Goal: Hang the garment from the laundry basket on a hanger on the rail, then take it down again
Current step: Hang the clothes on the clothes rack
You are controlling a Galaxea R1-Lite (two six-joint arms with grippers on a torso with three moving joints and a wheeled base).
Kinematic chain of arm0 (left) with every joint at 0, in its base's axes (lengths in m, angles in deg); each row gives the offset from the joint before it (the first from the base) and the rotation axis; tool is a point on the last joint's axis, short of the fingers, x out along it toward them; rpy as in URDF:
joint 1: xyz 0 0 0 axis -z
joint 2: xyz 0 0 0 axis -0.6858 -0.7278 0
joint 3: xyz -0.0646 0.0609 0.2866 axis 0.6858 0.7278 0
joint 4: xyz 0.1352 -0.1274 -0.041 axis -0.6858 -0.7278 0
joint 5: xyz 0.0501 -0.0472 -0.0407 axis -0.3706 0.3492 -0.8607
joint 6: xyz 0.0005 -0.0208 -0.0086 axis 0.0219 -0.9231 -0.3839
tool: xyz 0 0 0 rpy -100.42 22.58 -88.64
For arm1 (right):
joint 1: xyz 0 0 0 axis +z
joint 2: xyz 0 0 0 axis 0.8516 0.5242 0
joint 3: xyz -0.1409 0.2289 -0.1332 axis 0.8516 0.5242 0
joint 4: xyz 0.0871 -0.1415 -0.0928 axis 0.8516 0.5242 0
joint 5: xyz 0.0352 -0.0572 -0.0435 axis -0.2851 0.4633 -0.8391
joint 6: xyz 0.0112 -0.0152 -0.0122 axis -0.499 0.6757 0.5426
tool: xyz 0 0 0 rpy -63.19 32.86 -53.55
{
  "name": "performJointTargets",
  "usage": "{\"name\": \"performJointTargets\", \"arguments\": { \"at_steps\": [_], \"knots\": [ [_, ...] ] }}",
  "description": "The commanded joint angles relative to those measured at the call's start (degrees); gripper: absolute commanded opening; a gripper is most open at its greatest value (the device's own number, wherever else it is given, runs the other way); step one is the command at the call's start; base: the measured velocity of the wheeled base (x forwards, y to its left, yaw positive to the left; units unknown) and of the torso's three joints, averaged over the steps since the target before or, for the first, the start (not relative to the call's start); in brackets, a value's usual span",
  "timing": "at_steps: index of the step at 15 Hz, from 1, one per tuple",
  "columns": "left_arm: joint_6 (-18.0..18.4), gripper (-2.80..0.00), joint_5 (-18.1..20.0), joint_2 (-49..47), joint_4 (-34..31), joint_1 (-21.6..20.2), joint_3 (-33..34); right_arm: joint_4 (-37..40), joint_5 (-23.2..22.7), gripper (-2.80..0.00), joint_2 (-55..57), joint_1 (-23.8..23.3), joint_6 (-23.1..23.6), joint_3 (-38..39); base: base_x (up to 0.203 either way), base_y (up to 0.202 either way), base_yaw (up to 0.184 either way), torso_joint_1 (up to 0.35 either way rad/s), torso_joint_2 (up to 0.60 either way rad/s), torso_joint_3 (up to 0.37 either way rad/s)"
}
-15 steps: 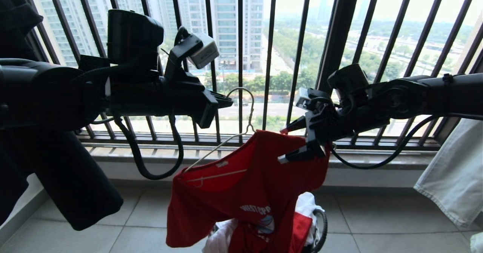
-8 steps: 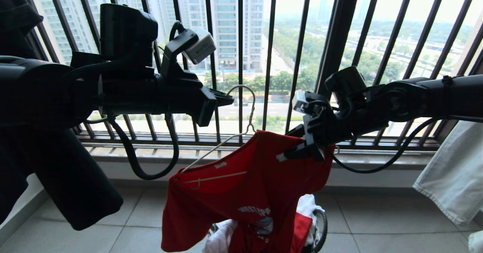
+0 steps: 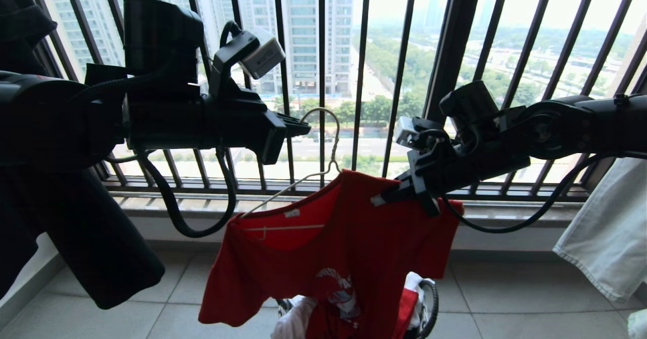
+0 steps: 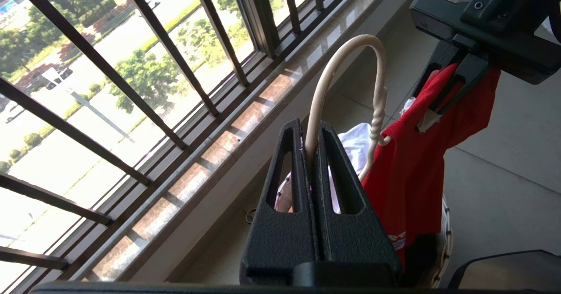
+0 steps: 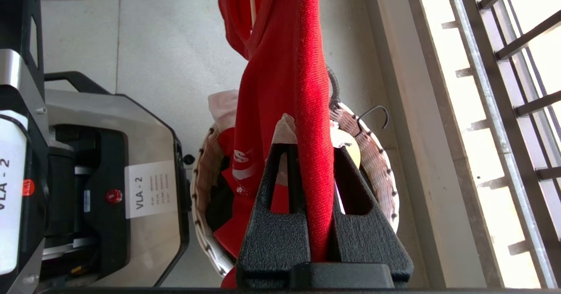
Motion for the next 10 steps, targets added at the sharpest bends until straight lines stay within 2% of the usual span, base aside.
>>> {"name": "performJointTargets", "arguments": {
  "at_steps": [1,3,4,10],
  "knots": [
    [0.1,-2.8,0.1,0.2,0.0,0.0,0.1,0.4,-0.3,-2.8,-1.1,0.1,0.2,0.1,0.0,0.0,0.0,0.0,0.0,0.0],
    [0.1,-2.8,0.1,0.2,0.0,0.0,0.1,0.5,-0.2,-2.8,-2.0,0.1,0.2,0.5,0.0,0.0,0.0,0.0,0.0,0.0],
    [0.1,0.0,0.1,0.4,0.0,0.0,0.2,0.5,-0.3,-2.8,-2.4,0.1,0.2,0.9,0.0,0.0,0.0,0.0,0.0,0.0],
    [0.1,0.0,-0.3,0.9,-0.1,-0.2,0.9,0.3,-0.3,-2.8,-3.1,0.0,0.3,1.6,0.0,0.0,0.0,0.0,0.0,0.0]
  ]
}}
